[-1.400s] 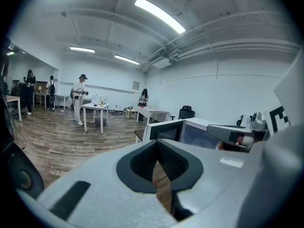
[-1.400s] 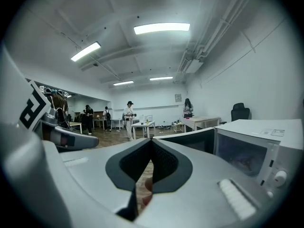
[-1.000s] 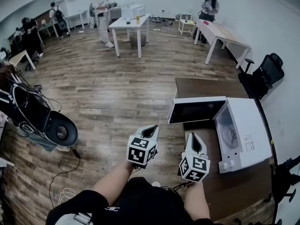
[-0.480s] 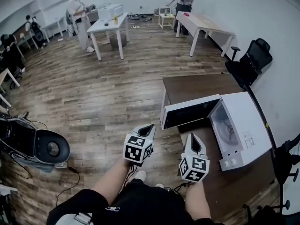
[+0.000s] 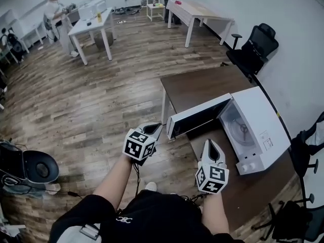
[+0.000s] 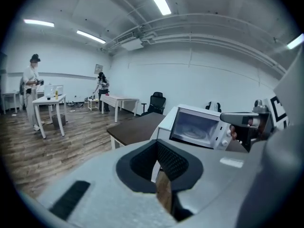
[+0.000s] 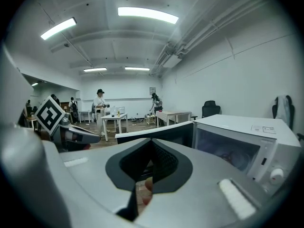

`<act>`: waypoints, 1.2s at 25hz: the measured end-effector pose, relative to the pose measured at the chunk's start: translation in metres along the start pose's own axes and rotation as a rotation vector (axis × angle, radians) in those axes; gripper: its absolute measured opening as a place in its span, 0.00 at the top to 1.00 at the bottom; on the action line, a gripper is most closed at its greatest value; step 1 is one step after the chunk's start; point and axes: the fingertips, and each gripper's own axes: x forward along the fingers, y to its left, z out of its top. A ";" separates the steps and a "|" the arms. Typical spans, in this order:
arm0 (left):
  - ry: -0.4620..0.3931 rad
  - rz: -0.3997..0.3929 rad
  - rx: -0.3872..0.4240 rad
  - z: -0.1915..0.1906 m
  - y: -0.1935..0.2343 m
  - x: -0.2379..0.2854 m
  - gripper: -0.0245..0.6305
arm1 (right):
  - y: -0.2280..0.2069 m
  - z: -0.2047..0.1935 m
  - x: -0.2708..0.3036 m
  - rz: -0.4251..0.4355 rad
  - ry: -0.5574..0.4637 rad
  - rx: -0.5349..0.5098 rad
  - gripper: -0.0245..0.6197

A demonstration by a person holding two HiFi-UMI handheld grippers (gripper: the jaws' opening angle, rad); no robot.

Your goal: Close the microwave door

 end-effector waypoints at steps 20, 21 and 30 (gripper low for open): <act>0.119 -0.358 0.407 -0.021 0.024 0.080 0.67 | -0.018 -0.033 -0.019 -0.247 0.075 0.038 0.95; 0.118 -0.366 0.403 -0.021 0.024 0.081 0.67 | -0.019 -0.033 -0.021 -0.256 0.076 0.040 0.96; 0.142 -0.461 0.401 -0.026 0.009 0.082 0.68 | -0.022 -0.038 -0.025 -0.284 0.084 0.045 0.95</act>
